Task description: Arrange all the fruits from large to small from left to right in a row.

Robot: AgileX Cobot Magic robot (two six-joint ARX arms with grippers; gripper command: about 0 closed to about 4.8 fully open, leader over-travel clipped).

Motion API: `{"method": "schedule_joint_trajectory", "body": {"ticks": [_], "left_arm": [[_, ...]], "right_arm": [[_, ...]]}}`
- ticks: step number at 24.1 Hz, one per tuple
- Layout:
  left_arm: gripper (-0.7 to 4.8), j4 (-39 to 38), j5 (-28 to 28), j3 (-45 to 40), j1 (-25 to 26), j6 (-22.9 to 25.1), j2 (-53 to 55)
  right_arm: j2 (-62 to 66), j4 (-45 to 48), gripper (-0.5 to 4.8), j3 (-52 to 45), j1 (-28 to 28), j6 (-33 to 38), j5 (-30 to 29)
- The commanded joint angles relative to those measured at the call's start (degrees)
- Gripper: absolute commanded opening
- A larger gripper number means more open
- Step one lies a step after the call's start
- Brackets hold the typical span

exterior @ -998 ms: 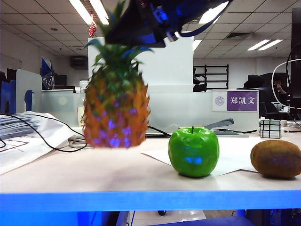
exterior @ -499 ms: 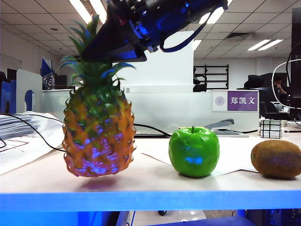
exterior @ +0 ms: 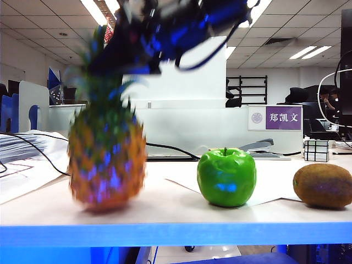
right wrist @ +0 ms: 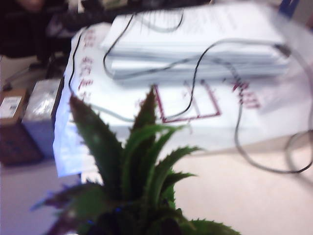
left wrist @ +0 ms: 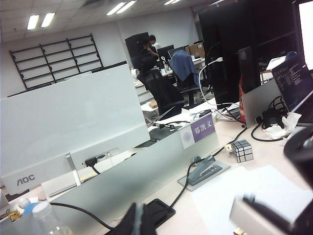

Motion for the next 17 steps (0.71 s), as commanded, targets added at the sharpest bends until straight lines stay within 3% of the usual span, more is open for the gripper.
{"method": "schedule_joint_trajectory", "body": {"ticks": [1,10,14,17], "left_arm": [[-0.06,-2.19,-0.02,0.15,0.07,-0.37,-1.03],[-0.06,-35.78,-1.92,0.2,0.04,-5.9,-4.74],[-0.06,-44.81,-1.92,0.2,0.04,-6.62,-4.74],[-0.06,-46.45,-1.92,0.2,0.04,-6.95,-4.76]], "right_arm": [[1.25,1.88,-0.05,0.42,0.66,-1.25,-0.24],[2.08,2.78,-0.05,0.46,1.33,-2.69,3.82],[2.08,3.23,-0.05,0.46,1.33,-2.69,4.83],[2.19,3.28,-0.05,0.46,1.36,-2.71,5.29]]}}
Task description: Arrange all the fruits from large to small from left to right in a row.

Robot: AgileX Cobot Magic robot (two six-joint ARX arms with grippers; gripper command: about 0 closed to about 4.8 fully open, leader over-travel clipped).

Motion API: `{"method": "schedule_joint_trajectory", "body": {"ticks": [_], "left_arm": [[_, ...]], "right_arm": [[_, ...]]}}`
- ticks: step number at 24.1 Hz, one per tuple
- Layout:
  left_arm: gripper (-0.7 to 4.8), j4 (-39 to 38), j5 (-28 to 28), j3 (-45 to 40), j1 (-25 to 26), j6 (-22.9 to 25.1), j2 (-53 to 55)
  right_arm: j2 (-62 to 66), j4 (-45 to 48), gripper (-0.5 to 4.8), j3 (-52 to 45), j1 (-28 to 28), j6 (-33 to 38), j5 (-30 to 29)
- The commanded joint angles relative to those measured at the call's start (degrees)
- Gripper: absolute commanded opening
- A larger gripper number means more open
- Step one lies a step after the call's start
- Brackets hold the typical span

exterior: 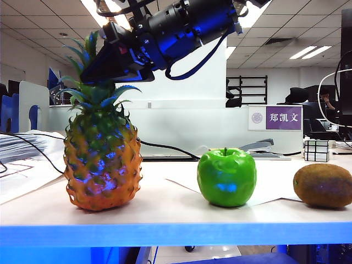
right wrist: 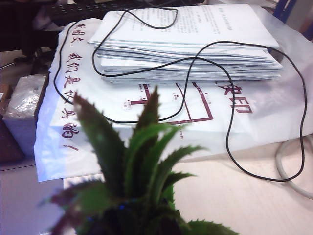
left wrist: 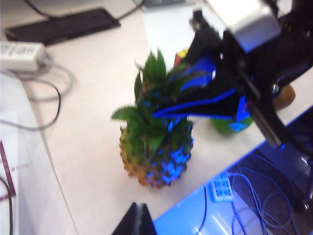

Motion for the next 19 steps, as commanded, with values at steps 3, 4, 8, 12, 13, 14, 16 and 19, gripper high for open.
{"method": "schedule_joint_trajectory", "body": {"ticks": [3,4,8,12,13,14,16,19], "left_arm": [[-0.06,-0.42,1.31,0.2,0.04,-0.59,-0.04],[-0.06,-0.37,1.31,0.2,0.04,-0.59,-0.04],[-0.06,0.42,1.31,0.2,0.04,-0.57,-0.04],[-0.05,0.52,1.33,0.17,0.04,-0.37,-0.07],[-0.05,0.52,1.33,0.17,0.04,-0.37,-0.04],[-0.06,0.5,1.33,0.17,0.04,-0.37,-0.04],[-0.05,0.5,1.4,0.17,0.04,-0.37,-0.04],[-0.05,0.48,1.53,0.17,0.04,-0.33,-0.04]], "right_arm": [[0.15,0.59,-0.05,0.09,0.07,-0.46,1.09],[0.15,0.57,-0.05,0.09,0.07,-0.46,1.09],[0.15,0.5,0.75,0.09,0.07,-0.42,1.14],[0.15,0.57,3.45,0.11,0.07,-0.37,2.38],[0.15,0.98,3.87,0.11,0.07,-0.35,2.38],[0.15,1.51,4.12,0.11,0.07,-0.35,2.38],[0.15,3.32,4.42,0.11,0.07,-0.33,2.36],[0.09,8.17,4.79,0.13,0.09,2.45,2.29]]}}
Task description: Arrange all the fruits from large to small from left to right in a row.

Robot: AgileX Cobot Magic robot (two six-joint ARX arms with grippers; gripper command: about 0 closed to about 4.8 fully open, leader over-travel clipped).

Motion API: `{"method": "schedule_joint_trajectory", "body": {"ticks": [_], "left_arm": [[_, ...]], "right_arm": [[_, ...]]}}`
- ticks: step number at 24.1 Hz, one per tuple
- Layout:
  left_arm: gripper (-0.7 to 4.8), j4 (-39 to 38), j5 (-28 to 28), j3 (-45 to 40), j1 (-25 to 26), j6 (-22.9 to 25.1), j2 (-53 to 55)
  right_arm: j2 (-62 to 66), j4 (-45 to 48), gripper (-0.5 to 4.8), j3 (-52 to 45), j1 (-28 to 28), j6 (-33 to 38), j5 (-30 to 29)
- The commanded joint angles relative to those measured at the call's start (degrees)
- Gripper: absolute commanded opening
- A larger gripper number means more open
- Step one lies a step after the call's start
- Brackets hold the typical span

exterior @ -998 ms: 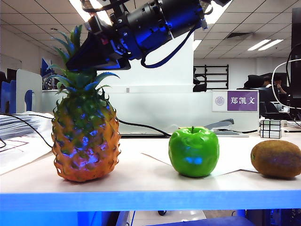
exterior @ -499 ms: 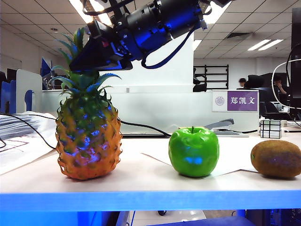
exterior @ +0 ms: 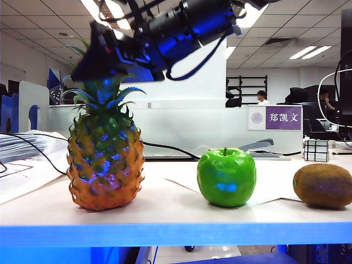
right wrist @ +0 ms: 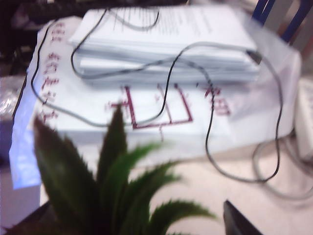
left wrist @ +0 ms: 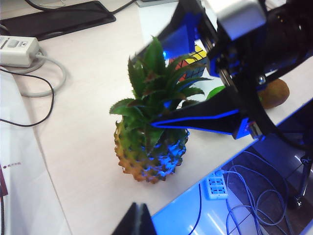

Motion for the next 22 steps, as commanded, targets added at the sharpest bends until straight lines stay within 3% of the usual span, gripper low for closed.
{"method": "schedule_joint_trajectory", "body": {"ticks": [1,7,12,13,16,18,19,22], "left_arm": [[-0.05,0.76,0.5,0.17,0.04,0.11,-0.04],[-0.05,0.83,0.46,0.17,0.04,0.9,-0.04],[-0.05,7.19,-5.01,0.2,0.04,1.27,-0.87],[-0.05,8.33,-5.81,0.2,0.04,1.25,-1.16],[-0.05,13.9,-15.63,1.03,0.04,-0.63,-6.21],[-0.06,17.86,-21.77,4.28,0.04,-0.98,-12.37],[-0.06,19.87,-22.84,5.11,0.04,-0.59,-14.29],[-0.06,24.17,-29.97,6.95,0.04,2.43,-22.29]], "right_arm": [[-0.35,5.84,4.79,0.22,0.11,3.39,-0.39],[-3.21,13.68,4.79,0.28,0.85,10.32,-5.05],[-13.0,13.7,4.75,0.28,2.01,10.36,-5.03],[-15.21,13.7,4.31,0.28,2.01,10.34,-4.92],[-26.84,12.13,0.71,0.28,1.11,10.27,-1.64],[-35.47,6.67,-0.06,0.28,-0.66,9.31,2.75],[-38.36,4.09,-0.06,0.28,-1.25,8.63,5.07],[-52.92,-11.41,-0.06,0.2,-3.89,5.29,22.29]]}}
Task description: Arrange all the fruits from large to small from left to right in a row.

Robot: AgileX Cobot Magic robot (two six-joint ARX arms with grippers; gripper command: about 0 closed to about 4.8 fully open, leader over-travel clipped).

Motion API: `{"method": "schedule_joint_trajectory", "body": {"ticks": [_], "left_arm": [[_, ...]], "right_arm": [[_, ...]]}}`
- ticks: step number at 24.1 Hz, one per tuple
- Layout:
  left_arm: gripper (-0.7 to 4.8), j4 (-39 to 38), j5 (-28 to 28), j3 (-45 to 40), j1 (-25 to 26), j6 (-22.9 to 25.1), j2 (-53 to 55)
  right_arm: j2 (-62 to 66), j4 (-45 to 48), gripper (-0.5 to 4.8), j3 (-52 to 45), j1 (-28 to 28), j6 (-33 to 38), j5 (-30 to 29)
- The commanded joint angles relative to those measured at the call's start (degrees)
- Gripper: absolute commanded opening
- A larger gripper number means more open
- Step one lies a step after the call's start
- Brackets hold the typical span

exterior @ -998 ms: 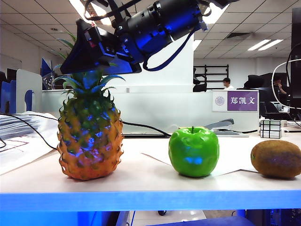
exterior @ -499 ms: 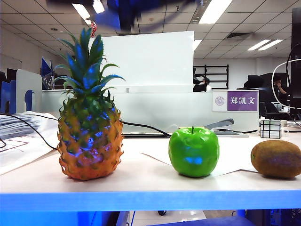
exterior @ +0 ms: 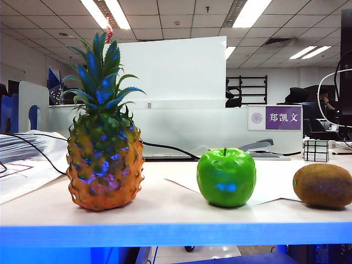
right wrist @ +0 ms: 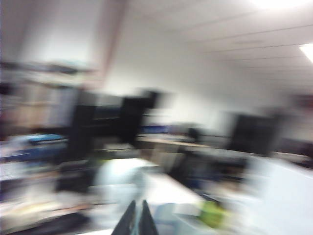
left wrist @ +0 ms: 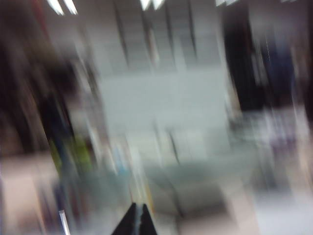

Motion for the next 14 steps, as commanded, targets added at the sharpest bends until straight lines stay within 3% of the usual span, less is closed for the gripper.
{"method": "schedule_joint_trajectory", "body": {"ticks": [1,3,4,7,10,13,14], "left_arm": [[-0.06,0.66,-8.02,0.28,0.04,2.56,-4.7],[-0.05,-8.35,-10.67,0.28,0.04,0.79,-7.8],[-0.05,-14.34,-10.45,0.02,0.04,-3.41,-10.08],[-0.06,-19.37,-7.19,-0.63,0.02,-10.16,-10.49],[-0.06,-12.22,0.52,-4.9,0.09,-14.25,-10.49],[-0.06,-3.76,0.52,-11.72,0.07,-16.92,-10.49],[-0.05,1.62,0.5,-16.17,0.04,-20.74,-10.49]], "right_arm": [[-10.6,-14.45,-0.06,0.04,-1.77,-3.37,15.89],[-17.68,-23.63,-0.06,-0.2,-2.08,-4.35,20.46],[-22.77,-28.52,-0.06,-1.53,-2.08,-4.2,20.55],[-32.3,-31.65,-0.06,-7.58,-2.05,1.07,21.38],[-44.54,-28.3,-0.06,-19.87,-2.03,4.31,22.71],[-50.12,-24.33,-0.06,-29.88,-2.03,5.16,22.82],[-50.77,-21.77,-0.06,-33.88,-2.03,5.16,24.09]]}}
